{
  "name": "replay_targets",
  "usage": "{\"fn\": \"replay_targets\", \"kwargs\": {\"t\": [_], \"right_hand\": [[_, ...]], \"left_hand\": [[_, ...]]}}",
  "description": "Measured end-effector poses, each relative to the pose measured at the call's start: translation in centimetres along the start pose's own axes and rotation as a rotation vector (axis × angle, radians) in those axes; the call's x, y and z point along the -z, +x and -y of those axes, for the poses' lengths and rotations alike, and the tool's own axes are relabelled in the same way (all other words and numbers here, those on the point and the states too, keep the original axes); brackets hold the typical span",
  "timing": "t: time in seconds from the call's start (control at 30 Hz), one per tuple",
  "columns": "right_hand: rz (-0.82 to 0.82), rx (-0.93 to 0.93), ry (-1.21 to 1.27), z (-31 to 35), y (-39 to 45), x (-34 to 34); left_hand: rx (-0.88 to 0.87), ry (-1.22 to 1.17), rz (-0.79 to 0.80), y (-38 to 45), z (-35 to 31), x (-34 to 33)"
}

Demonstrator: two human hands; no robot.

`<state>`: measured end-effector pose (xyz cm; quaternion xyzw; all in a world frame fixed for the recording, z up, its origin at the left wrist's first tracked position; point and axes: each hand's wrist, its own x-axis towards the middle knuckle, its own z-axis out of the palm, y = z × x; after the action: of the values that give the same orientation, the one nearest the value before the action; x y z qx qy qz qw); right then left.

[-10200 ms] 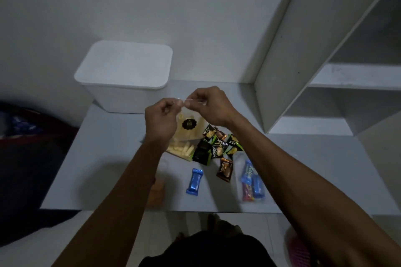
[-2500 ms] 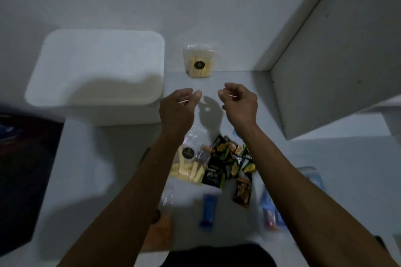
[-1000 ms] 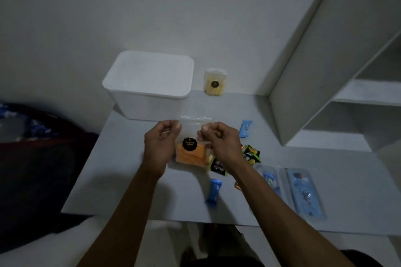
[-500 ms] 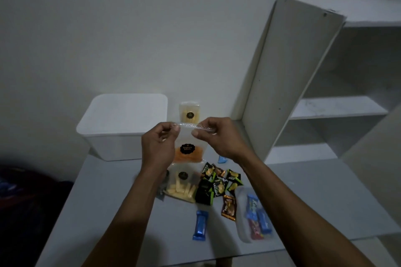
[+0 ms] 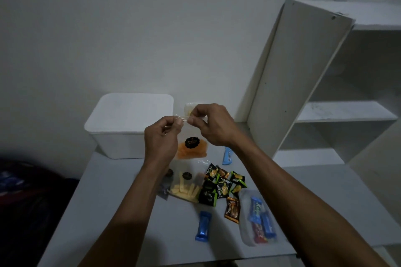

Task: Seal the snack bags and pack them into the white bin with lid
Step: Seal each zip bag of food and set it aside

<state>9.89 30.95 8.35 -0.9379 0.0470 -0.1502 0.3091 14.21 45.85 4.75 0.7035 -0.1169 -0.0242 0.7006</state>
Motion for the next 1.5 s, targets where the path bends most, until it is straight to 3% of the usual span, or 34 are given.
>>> {"fn": "replay_targets", "kwargs": {"t": [0.3,0.57,0.8,1.5], "right_hand": [[0.024,0.007,0.065,0.6,0.5,0.2],[0.043,0.013,0.135,0.6,-0.2,0.4],[-0.045,-0.016,0.169,0.0,-1.4,0.4],[-0.093,-0.248,0.477,-2.3,-1.7,1.4]], "left_hand": [[-0.020,-0.010,-0.048,0.3,-0.5,1.3],[-0.037,-0.005,0.023,-0.5,-0.8,1.0],[-0.031,-0.010,-0.031,-0.8,-0.8,0.0],[0.102,-0.118,0.000,0.6,-0.3,0.3]]}}
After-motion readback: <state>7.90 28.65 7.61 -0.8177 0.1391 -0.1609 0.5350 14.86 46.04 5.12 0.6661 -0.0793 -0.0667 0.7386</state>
